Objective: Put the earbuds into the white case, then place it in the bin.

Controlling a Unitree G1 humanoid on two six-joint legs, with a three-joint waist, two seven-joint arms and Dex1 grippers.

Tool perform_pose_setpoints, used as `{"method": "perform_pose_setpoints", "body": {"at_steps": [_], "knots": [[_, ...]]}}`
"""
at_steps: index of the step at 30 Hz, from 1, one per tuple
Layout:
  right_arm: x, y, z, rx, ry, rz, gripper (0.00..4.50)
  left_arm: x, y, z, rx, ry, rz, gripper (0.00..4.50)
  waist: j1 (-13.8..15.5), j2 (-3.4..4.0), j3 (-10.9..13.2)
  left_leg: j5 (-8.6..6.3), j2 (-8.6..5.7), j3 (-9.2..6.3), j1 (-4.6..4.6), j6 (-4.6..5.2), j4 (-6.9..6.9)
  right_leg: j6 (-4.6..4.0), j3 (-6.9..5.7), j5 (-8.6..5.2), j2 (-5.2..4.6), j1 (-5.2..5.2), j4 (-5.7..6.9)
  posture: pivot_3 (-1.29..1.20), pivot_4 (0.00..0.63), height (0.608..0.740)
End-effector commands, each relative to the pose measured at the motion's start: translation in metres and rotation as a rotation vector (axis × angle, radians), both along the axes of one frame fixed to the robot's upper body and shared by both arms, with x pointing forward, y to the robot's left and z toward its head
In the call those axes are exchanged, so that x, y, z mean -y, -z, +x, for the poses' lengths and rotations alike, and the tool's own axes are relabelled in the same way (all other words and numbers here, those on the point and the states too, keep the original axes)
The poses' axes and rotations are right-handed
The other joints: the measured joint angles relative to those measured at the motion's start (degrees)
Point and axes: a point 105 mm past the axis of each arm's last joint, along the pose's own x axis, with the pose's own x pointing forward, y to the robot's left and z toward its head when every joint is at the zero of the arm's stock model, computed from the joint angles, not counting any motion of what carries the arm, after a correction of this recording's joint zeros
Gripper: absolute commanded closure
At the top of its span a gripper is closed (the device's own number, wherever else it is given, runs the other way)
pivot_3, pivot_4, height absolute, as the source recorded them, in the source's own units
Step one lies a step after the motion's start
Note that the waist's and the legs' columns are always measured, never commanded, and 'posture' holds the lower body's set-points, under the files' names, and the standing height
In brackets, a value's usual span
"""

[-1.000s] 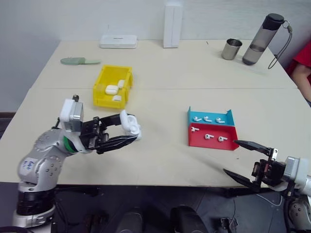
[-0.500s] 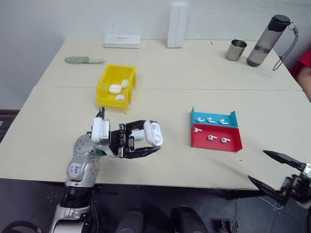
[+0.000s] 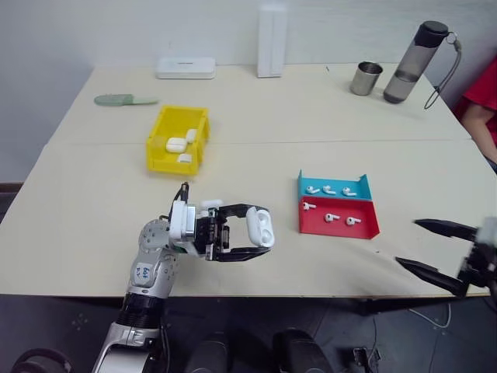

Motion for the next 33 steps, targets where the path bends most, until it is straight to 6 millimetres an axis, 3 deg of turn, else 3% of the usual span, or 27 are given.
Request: {"method": "perform_pose_setpoints", "body": {"at_steps": [1,5,9,11,22,33], "knots": [[-0.016,0.003,0.007,-0.107,-0.054,-0.16,0.0,0.002,-0.003,-0.005,0.028,0.009,0.0,1.68,0.53,-0.07,0.04,0.0,-0.02,0.02,-0.07,0.01,0.01,0.0,0.01,0.0,-0.01,-0.07,-0.02,0.0,0.15,0.74],[-0.019,0.006,0.028,-0.13,-0.03,-0.283,0.0,0.002,-0.001,-0.008,0.02,0.006,0.004,1.68,1.16,-0.2,0.11,-0.01,-0.03,-0.14,-0.19,0.01,0.06,0.01,-0.04,0.01,-0.04,-0.17,-0.05,0.0,0.15,0.74],[-0.02,0.009,0.044,-0.127,-0.038,-0.372,0.89,0.002,0.004,-0.011,0.014,0.009,0.019,1.68,0.88,-0.22,0.12,-0.01,-0.06,-0.12,-0.32,0.02,0.04,0.02,-0.05,0.01,-0.07,-0.33,-0.08,0.0,0.15,0.74],[-0.018,0.009,0.051,-0.13,-0.041,-0.405,1.59,0.002,0.005,-0.012,0.013,0.009,0.022,1.68,0.64,-0.22,0.12,-0.01,-0.06,-0.12,-0.34,0.01,0.03,0.02,-0.05,0.01,-0.07,-0.37,-0.06,0.0,0.15,0.74],[-0.021,0.015,0.085,-0.116,-0.099,-0.528,1.59,0.007,0.008,-0.018,0.015,0.018,0.041,1.68,0.52,-0.22,0.12,0.0,-0.04,-0.11,-0.33,0.0,0.02,0.02,-0.04,0.01,-0.08,-0.4,-0.05,0.0,0.15,0.74],[-0.025,0.021,0.106,-0.136,-0.128,-0.623,1.59,0.008,-0.002,-0.017,0.024,0.014,0.051,1.68,0.53,-0.22,0.12,0.0,-0.05,-0.1,-0.35,0.0,0.01,0.02,-0.05,0.01,-0.1,-0.46,-0.01,0.0,0.15,0.74]]}}
